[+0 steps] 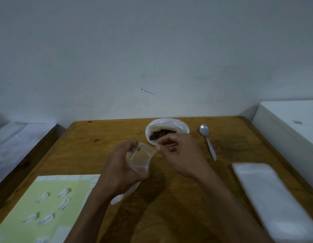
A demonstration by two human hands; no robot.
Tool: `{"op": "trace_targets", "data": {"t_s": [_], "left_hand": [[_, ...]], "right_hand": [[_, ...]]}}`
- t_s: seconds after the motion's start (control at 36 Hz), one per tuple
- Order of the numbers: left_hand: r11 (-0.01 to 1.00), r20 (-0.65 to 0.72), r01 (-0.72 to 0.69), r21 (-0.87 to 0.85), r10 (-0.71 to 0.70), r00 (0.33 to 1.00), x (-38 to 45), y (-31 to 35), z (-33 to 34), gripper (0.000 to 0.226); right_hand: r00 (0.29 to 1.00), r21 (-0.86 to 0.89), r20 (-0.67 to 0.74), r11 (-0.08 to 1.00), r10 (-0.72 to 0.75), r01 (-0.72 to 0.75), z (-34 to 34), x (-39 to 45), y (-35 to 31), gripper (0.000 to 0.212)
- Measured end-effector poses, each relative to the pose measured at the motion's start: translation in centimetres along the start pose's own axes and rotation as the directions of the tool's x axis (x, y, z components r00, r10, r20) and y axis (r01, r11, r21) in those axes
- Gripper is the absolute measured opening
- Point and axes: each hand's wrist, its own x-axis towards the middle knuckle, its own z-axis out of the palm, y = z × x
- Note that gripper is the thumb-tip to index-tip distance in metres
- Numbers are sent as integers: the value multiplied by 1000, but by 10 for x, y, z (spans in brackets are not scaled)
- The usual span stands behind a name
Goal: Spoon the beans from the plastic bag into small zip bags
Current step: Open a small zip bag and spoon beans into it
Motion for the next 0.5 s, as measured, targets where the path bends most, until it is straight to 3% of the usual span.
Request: {"op": "trace_targets", "data": {"t_s": [0.11,0.22,0.33,0.5], "left_hand": [[998,-16,53,16,-53,998,1,1,5,105],[997,-28,71,13,-71,997,3,2,9,111],[995,-8,98,-2,-98,995,8,0,16,115],[991,-10,132,-2,-132,991,12,0,20,121]], "right_hand": [[949,-211,-303,964,94,-163,-28,13,35,9],[861,-455,-451,770,235,-448,-49,22,70,27],[809,-553,-506,607,301,-571,-52,27,89,22],[801,-549,-522,604,293,-578,-46,33,102,20]]}}
